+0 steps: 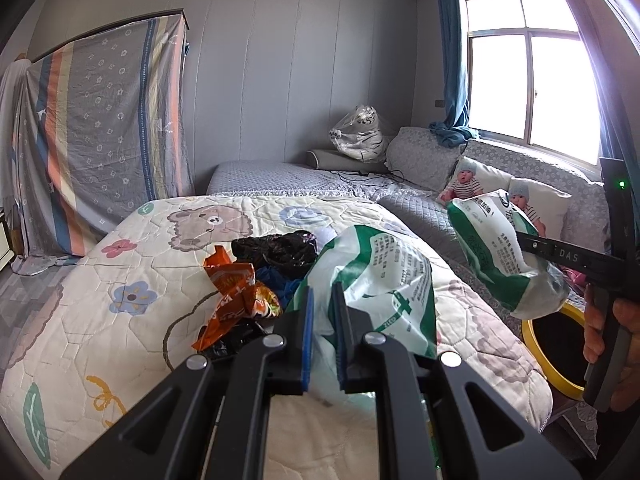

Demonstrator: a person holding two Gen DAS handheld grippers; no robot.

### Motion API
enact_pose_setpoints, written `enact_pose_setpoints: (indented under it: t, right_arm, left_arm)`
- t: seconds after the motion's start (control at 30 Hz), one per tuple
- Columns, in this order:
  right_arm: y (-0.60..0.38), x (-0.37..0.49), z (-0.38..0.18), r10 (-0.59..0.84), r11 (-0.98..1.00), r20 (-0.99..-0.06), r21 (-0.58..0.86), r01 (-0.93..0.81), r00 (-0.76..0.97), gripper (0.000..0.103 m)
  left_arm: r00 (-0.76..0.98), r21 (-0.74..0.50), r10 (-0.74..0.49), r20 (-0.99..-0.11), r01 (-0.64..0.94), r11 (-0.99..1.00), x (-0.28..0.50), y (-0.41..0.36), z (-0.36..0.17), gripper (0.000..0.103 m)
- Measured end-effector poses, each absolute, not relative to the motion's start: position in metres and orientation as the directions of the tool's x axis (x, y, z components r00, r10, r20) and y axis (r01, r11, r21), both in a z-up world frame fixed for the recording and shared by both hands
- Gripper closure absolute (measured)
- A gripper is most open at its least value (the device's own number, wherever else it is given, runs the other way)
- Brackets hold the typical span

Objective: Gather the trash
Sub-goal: 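Carry both held green bags over the yellow-rimmed trash bin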

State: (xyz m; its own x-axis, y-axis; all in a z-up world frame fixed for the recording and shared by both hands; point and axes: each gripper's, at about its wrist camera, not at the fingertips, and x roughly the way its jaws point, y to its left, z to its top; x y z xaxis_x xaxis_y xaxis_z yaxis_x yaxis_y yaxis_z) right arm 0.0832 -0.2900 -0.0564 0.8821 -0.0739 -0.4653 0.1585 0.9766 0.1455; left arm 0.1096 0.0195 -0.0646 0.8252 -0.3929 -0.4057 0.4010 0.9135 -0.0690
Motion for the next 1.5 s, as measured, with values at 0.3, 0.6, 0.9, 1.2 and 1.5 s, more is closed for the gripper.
enact_pose_setpoints:
  t: [0.3,0.6,0.9,1.2,1.5]
  right_arm:
    - [-0.306,0.069,-0.051,-0.119,0.97,-0.456,0.135,0.201,0.882,0.09]
    - [-0.329,0.054,-0.05,-0.182,0.959,-0.456,0.115,0.26,0.871,0.09]
    - [-0.363,0.033,-0.05,-0.265,0.93,-0.457,0.112,0.351,0.849,0.09]
    - [-0.395,0.006,-0.055,-0.358,0.889,-0.454,0.1,0.446,0.816,0.09]
    - [-0.431,-0.022,-0.067,-0.441,0.837,-0.474,0.09,0.54,0.762,0.09]
  left_arm:
    - [0.818,-0.056,-0.419,-0.393,0.434,0.899,0.112,0.006,-0.056,0.095]
    - [0.793,-0.062,-0.472,-0.385,0.488,0.87,0.118,-0.019,-0.046,0.095]
    - [0.752,-0.058,-0.539,-0.378,0.562,0.825,0.118,-0.052,-0.039,0.095]
    - [0.692,-0.056,-0.614,-0.381,0.645,0.762,0.115,-0.1,-0.034,0.095]
    - [0.61,-0.056,-0.683,-0.402,0.728,0.683,0.11,-0.157,-0.037,0.095]
